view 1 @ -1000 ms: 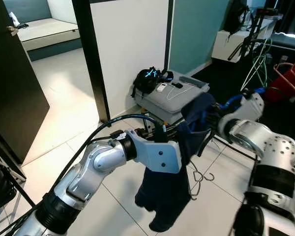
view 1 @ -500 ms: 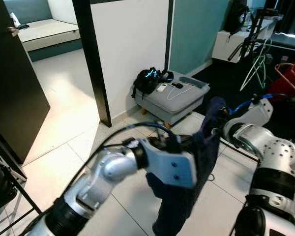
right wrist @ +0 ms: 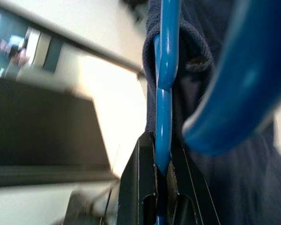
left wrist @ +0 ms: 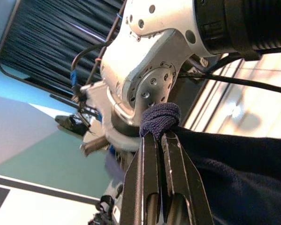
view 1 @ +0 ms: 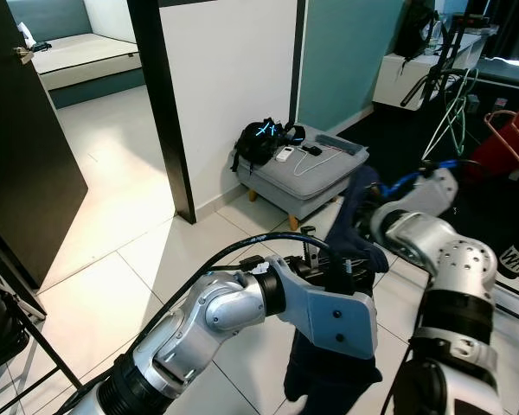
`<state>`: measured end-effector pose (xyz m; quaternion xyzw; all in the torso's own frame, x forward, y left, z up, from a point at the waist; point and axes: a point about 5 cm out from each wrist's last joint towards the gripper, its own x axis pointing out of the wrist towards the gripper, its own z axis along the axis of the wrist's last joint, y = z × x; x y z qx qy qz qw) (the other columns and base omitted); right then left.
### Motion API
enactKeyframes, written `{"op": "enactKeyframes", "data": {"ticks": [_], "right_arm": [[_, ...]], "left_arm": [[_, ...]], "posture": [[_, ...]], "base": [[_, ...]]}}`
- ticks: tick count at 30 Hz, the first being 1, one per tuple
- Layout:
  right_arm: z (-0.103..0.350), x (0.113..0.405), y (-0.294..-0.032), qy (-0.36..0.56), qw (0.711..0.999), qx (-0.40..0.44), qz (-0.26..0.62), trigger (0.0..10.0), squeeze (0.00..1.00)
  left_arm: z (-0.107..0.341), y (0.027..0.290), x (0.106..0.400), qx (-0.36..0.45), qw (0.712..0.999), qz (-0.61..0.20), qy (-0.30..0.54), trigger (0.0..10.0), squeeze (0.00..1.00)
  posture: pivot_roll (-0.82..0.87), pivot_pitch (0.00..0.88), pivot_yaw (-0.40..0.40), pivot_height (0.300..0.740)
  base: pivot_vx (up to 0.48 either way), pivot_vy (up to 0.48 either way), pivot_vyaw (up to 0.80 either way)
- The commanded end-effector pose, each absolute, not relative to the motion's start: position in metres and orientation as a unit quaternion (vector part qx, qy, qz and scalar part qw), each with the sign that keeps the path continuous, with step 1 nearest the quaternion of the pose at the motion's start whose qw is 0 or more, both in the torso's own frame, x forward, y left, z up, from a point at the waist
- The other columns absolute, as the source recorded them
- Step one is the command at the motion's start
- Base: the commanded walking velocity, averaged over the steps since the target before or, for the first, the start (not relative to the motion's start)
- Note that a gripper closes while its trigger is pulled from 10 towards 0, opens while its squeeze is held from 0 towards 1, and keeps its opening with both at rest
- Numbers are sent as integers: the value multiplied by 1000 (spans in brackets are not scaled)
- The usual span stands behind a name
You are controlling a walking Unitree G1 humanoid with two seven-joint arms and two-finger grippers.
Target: Hang hanger
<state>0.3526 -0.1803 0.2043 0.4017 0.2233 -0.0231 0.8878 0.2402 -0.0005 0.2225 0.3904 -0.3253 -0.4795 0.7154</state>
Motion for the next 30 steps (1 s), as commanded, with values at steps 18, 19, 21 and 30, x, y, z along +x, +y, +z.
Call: {"op": "enactKeyframes", "data": {"ticks": [18,19,21,30], "right_arm": [[224,341,-195,241,906,327,122,10000,0],[224,341,-195,241,906,327,122,10000,0],[222,334,-199,261,907,295,149,10000,0],[227,299,-227,329,901,142,245,10000,0]], "left_arm": [[210,21,233,315,736,-572,-179,10000,1000],[210,21,233,315,736,-572,-179,10000,1000],[218,28,237,305,747,-562,-185,10000,1000],[241,60,258,294,774,-526,-196,10000,1000]], "posture": [[-35,5,1,740],[-35,5,1,740],[-36,6,0,740],[-58,3,1,740]], "base": [[0,0,0],[0,0,0],[0,0,0],[0,0,0]]}}
